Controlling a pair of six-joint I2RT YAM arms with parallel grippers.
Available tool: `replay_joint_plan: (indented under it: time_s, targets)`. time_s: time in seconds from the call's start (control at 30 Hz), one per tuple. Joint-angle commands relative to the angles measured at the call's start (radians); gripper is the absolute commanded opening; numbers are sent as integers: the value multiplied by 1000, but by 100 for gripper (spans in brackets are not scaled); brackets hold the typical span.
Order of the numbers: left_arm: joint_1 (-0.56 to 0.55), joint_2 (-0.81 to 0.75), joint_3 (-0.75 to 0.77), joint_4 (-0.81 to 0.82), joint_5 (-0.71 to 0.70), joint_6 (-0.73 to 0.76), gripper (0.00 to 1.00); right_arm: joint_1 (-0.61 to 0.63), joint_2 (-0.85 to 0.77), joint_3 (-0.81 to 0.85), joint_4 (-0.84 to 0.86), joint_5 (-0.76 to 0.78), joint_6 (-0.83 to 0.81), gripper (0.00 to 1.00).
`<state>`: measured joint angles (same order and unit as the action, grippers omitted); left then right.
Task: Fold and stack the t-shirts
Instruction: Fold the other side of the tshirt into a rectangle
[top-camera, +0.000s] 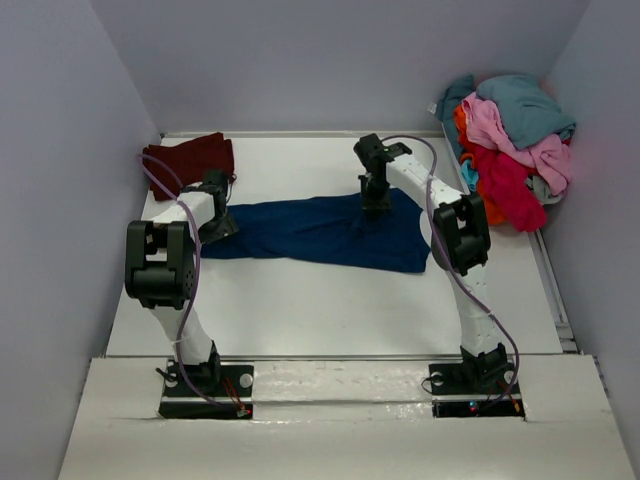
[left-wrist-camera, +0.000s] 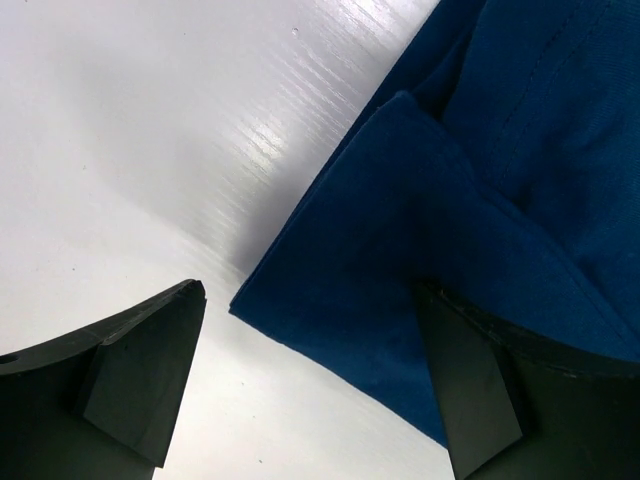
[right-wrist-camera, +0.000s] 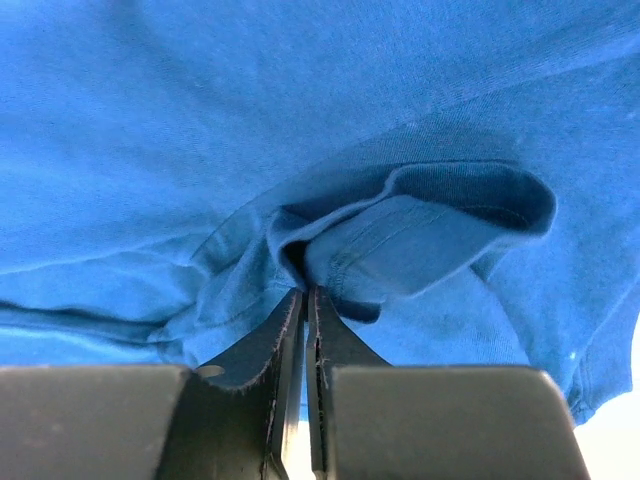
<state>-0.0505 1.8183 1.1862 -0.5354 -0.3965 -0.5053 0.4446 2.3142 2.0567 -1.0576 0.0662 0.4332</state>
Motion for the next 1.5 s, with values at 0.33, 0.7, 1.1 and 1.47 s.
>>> replay_joint_plan:
  time_s: [0.33, 0.7, 1.1, 1.47]
  targets:
    - [1, -11, 12, -21, -31, 7, 99, -4, 33, 236, -67, -29, -22, 7]
    - [1, -27, 7, -23, -33, 7, 99, -4, 117, 247, -28, -164, -86, 15]
    - [1, -31, 10, -28, -35, 7, 99, 5, 151, 276, 7, -143, -82, 11]
    - [1, -39, -3, -20, -35, 8, 99, 5, 131, 292, 62, -117, -73, 7]
